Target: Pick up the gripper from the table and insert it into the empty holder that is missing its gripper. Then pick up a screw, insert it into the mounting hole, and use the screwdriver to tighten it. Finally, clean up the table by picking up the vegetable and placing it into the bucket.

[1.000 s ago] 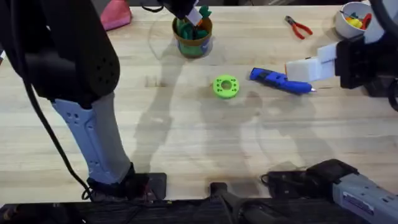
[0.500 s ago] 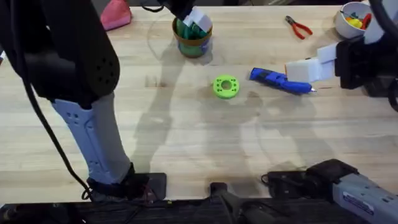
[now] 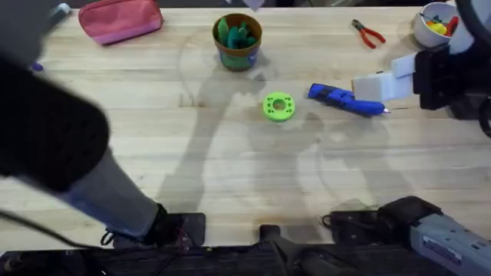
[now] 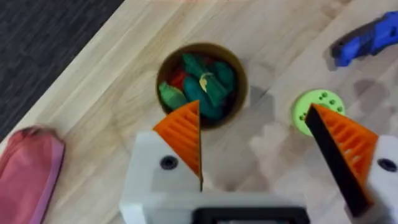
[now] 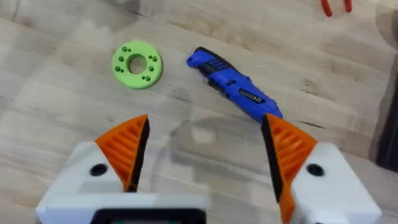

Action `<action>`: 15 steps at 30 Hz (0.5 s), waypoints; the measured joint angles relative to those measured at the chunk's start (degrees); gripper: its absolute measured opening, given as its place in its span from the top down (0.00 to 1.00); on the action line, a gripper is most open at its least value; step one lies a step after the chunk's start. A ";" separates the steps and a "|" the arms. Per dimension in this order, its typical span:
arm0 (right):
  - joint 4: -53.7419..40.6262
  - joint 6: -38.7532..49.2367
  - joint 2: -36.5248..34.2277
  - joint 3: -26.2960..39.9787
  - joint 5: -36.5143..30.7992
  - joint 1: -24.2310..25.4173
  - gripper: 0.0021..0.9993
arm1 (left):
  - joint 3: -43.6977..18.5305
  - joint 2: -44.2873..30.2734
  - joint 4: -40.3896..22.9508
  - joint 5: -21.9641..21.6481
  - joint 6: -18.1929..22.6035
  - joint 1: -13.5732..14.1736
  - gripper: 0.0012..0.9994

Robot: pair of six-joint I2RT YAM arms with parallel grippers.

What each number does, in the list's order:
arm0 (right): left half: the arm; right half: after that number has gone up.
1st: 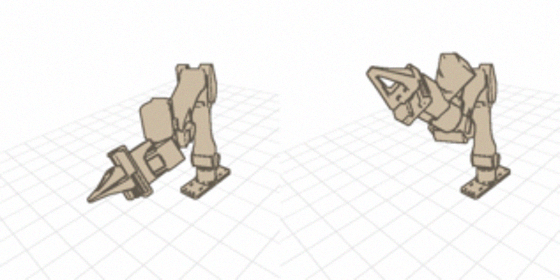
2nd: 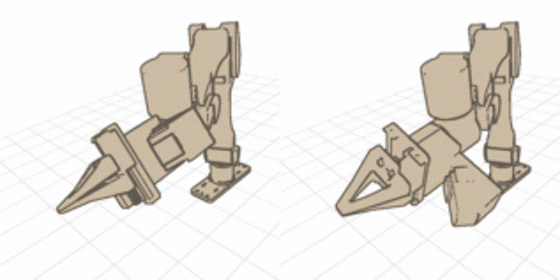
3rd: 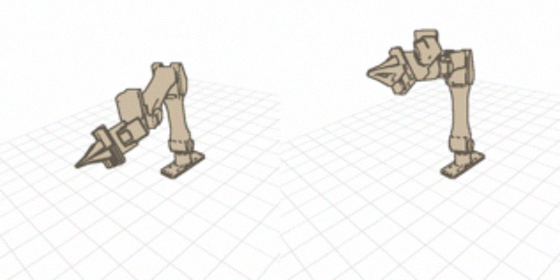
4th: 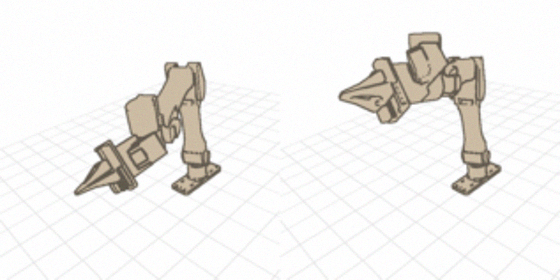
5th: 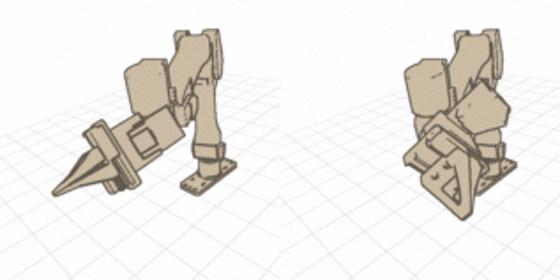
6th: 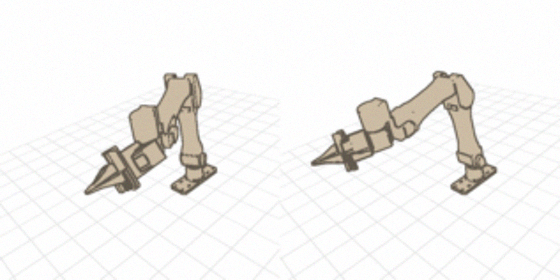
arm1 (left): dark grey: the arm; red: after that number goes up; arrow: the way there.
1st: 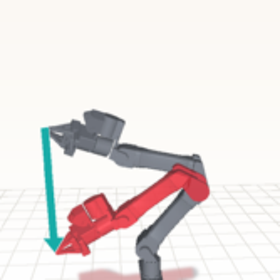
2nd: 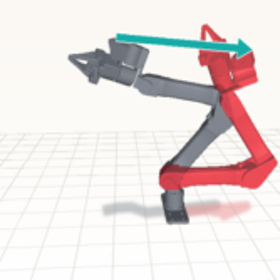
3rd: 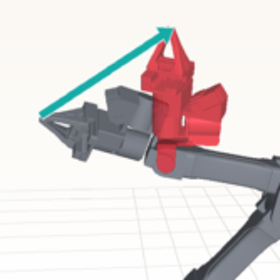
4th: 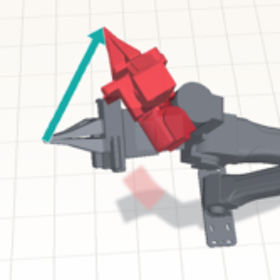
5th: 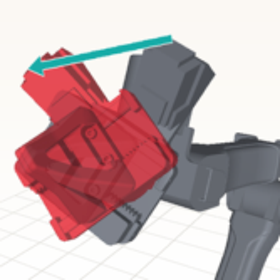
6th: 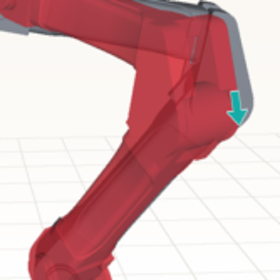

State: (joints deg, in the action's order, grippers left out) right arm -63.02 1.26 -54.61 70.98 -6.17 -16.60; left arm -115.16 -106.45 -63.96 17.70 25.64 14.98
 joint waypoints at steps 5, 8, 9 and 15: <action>0.00 0.00 0.00 0.00 0.00 -0.01 0.01 | -0.49 5.53 -7.98 -3.37 -2.75 -0.02 0.01; 0.00 0.00 0.00 0.00 0.00 -0.01 0.01 | -0.49 6.89 -12.54 -4.77 -3.61 0.00 0.01; 0.00 0.00 0.00 0.00 0.00 0.00 0.01 | -0.45 7.26 -13.50 -5.42 -3.86 0.00 0.01; 0.00 0.00 0.00 0.00 0.00 -0.02 0.01 | 9.65 15.48 -11.69 -8.38 -6.47 -0.02 0.01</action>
State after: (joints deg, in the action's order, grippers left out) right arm -63.02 1.26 -54.61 70.98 -6.17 -16.62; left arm -105.52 -90.97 -75.65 9.32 19.18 14.96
